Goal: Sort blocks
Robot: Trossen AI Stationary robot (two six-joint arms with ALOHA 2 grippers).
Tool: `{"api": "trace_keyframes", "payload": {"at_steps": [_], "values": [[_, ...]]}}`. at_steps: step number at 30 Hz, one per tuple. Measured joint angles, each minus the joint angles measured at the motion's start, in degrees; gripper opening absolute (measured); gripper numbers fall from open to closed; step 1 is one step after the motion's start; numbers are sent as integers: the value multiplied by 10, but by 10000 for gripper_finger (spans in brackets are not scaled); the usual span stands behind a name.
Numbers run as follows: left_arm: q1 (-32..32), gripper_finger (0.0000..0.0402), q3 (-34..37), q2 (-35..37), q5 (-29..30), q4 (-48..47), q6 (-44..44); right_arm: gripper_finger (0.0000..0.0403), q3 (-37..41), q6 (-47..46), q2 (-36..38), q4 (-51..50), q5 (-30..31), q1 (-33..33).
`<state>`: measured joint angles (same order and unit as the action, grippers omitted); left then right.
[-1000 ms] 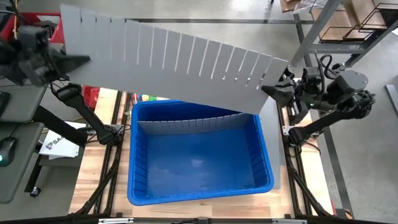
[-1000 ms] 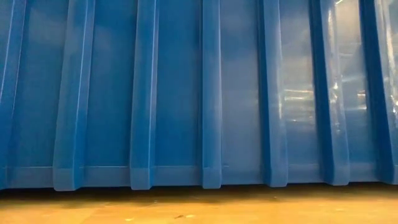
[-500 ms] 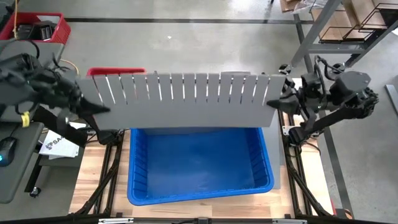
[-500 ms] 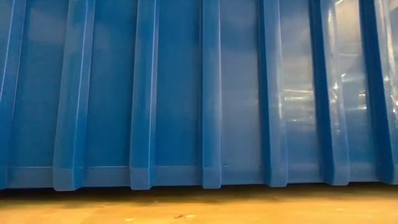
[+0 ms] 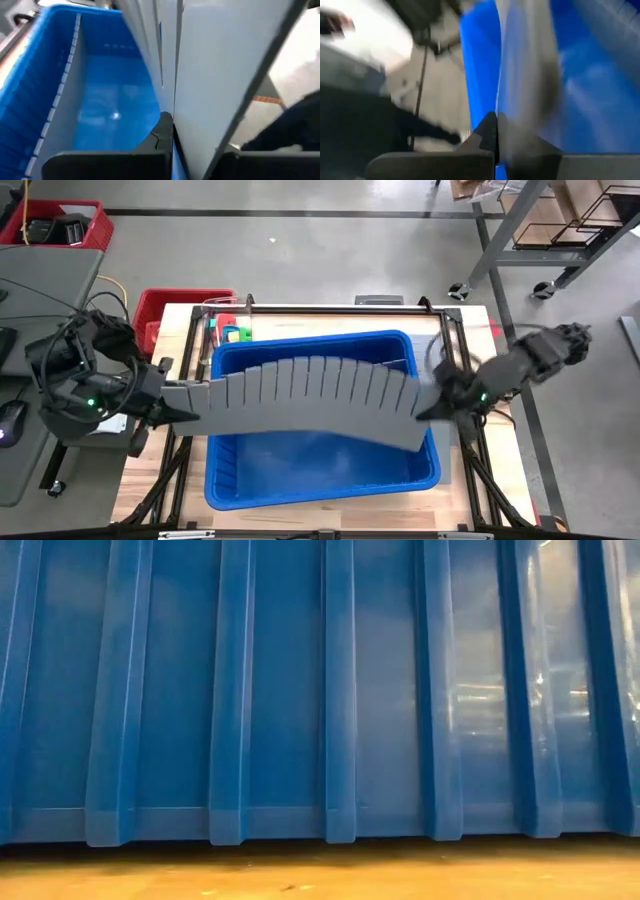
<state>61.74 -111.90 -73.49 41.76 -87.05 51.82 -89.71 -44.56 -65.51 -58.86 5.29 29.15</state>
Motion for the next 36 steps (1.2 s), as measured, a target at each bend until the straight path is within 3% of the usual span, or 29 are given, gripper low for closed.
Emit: {"api": "trace_keyframes", "payload": {"at_steps": [8,17,22,32,36], "values": [[36,3,6,-5,-14,-26,-3,0,-1,-7,-47,-40,65,97],[48,5,7,-17,-11,-25,-46,0,-2,-1,-33,-60,97,121],[55,5,65,-16,-15,-24,-50,0,-1,10,-24,-80,91,126],[65,5,174,14,24,-33,109,0,-1,-2,-21,-91,48,126],[65,5,213,25,33,-28,121,0,-1,2,-17,-103,45,126]]}}
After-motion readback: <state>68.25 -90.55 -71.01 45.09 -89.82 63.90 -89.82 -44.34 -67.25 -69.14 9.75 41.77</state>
